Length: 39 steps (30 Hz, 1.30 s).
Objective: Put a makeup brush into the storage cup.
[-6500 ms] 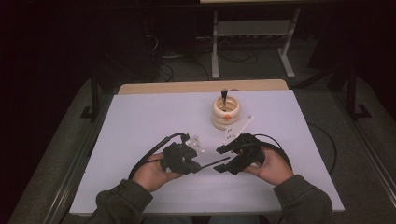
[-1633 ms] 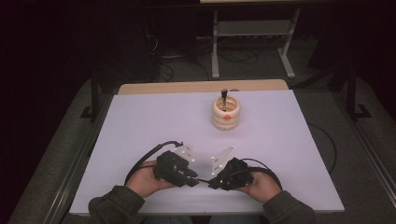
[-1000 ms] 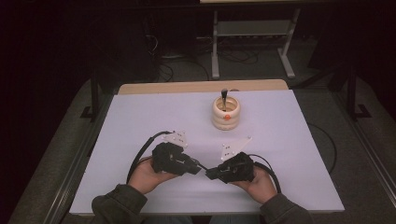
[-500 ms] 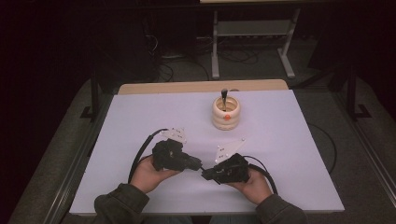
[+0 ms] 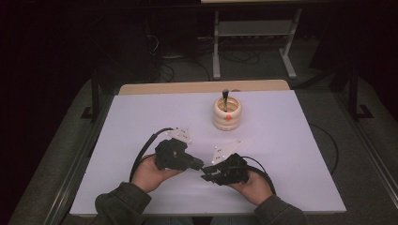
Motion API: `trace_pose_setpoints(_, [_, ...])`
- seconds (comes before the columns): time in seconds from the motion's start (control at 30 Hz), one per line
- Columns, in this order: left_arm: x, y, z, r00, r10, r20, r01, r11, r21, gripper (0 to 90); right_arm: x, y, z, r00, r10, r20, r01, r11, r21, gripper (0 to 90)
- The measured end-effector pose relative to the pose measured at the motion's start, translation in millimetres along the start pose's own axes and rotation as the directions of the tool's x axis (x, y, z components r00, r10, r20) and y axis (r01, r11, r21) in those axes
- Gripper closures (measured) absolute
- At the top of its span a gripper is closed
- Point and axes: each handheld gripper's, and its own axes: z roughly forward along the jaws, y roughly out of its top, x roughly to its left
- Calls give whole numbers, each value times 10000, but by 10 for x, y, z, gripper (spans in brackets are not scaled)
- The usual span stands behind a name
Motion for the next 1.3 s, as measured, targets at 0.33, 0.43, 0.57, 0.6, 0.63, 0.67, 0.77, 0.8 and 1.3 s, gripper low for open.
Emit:
trace_pose_setpoints(0.33, [-53, 73, 55, 9997, 253, -38, -251, 9989, 403, 854, 13, 85, -55, 9997, -233, 89, 233, 9997, 49, 837])
trace_pose_setpoints(0.43, [-54, 69, 55, 9996, 295, -34, -294, 9988, 392, 843, 6, 77, -55, 9997, -225, -40, 225, 9997, 21, 841])
trace_pose_setpoints(0.57, [-50, 52, 34, 9993, 355, -119, -352, 9989, 310, 757, -25, 54, -74, 9996, 177, -197, -178, 9998, -54, 841])
trace_pose_setpoints(0.6, [-50, 45, 28, 9992, 365, -167, -359, 9988, 338, 740, -42, 41, -81, 9993, 276, -241, -277, 9996, -71, 842])
trace_pose_setpoints(0.63, [-46, 38, 21, 9987, 437, -272, -427, 9985, 353, 723, -48, 28, -89, 9983, 512, -289, -516, 9986, -117, 842])
trace_pose_setpoints(0.67, [-39, 27, 15, 9985, 453, -308, -441, 9984, 366, 715, -62, 13, -100, 9976, 597, -349, -602, 9981, -150, 842])
trace_pose_setpoints(0.77, [-25, -16, 0, 9990, 206, -396, -193, 9993, 325, 695, -98, -30, -132, 9970, 728, -277, -733, 9972, -159, 842])
trace_pose_setpoints(0.8, [-21, -31, -10, 9989, 128, -450, -111, 9993, 370, 690, -113, -42, -142, 9972, 712, -246, -716, 9973, -143, 841])
trace_pose_setpoints(1.3, [93, -234, -93, 9912, -242, -1300, 260, 9996, 119, 626, -346, -99, -358, 9876, 1555, -223, -1562, 9872, -323, 841])
